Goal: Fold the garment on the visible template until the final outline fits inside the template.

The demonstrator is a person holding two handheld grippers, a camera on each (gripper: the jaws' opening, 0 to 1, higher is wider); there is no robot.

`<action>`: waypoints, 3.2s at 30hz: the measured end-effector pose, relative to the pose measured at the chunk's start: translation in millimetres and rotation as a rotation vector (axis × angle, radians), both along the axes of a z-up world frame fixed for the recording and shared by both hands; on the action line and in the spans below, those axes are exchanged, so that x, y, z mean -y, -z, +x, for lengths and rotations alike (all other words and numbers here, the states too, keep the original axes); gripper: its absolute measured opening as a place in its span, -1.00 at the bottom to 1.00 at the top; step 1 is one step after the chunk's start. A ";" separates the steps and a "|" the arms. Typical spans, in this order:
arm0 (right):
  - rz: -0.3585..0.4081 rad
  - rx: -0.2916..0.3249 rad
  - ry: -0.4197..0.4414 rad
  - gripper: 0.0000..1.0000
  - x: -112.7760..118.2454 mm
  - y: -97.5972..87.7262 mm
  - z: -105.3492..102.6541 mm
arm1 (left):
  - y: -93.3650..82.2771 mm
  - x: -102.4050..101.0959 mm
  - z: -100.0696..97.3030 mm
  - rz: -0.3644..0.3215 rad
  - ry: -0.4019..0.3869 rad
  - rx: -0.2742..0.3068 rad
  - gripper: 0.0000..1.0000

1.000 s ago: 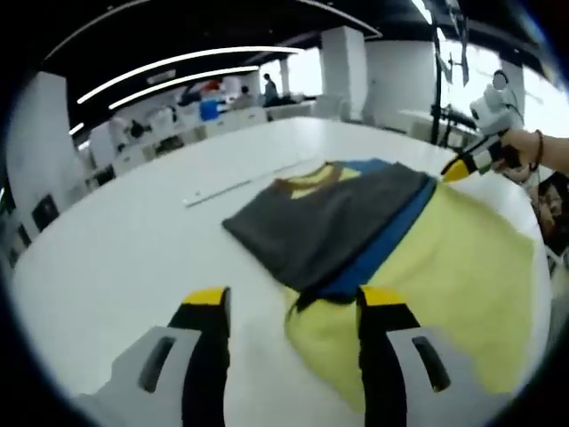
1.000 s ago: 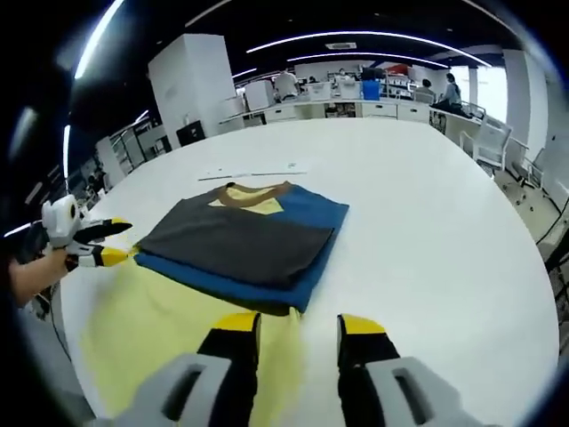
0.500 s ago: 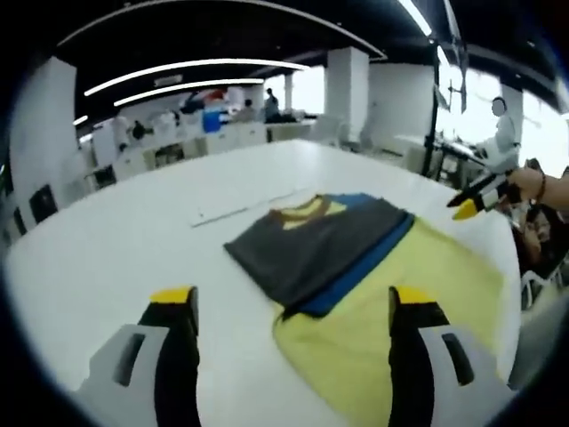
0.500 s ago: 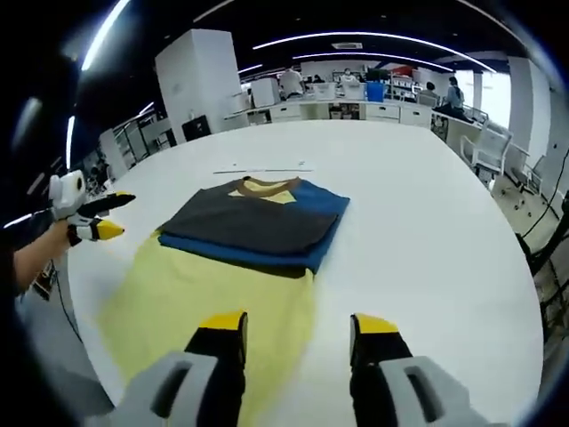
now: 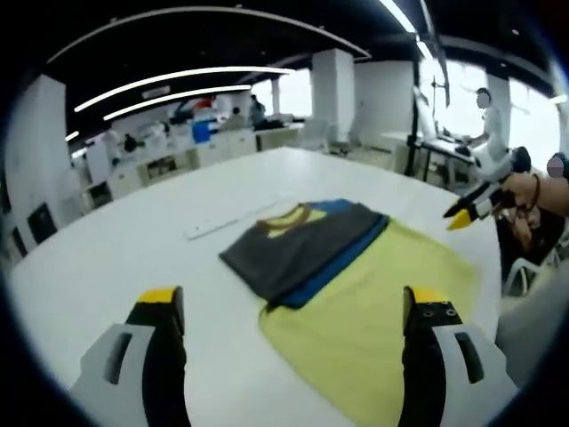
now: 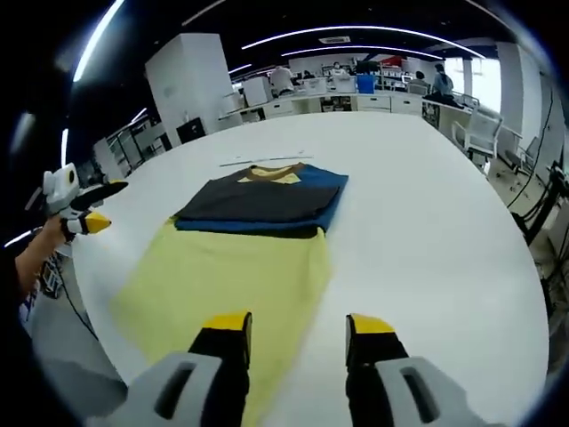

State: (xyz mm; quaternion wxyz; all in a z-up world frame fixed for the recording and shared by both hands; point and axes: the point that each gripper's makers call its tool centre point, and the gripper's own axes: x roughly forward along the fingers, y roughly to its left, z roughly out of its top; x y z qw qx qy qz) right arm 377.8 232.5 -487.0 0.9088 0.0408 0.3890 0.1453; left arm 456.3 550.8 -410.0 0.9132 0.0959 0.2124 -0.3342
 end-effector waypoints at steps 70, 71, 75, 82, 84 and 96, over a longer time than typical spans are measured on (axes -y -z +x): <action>0.049 0.003 0.057 -1.00 -74.5 -0.4 -31.7 | 8.2 -19.3 -101.8 0.064 -0.045 -0.015 0.79; 0.050 0.006 0.046 -1.00 -78.6 -2.2 -28.7 | 8.4 -19.4 -102.6 0.066 -0.044 -0.016 0.79; 0.026 0.025 0.012 -1.00 -89.1 -7.8 -19.2 | 9.0 -21.1 -104.0 0.061 -0.050 -0.021 0.77; -0.001 0.040 -0.051 -1.00 -111.7 -9.9 -4.2 | 10.3 -24.0 -107.3 0.069 -0.053 -0.026 0.77; -0.008 0.042 -0.072 -1.00 -119.0 -9.3 -1.1 | 10.5 -25.3 -107.3 0.067 -0.058 -0.028 0.77; -0.058 0.023 -0.150 -1.00 -146.4 11.1 15.0 | 10.4 -29.3 -106.5 0.067 -0.069 -0.025 0.75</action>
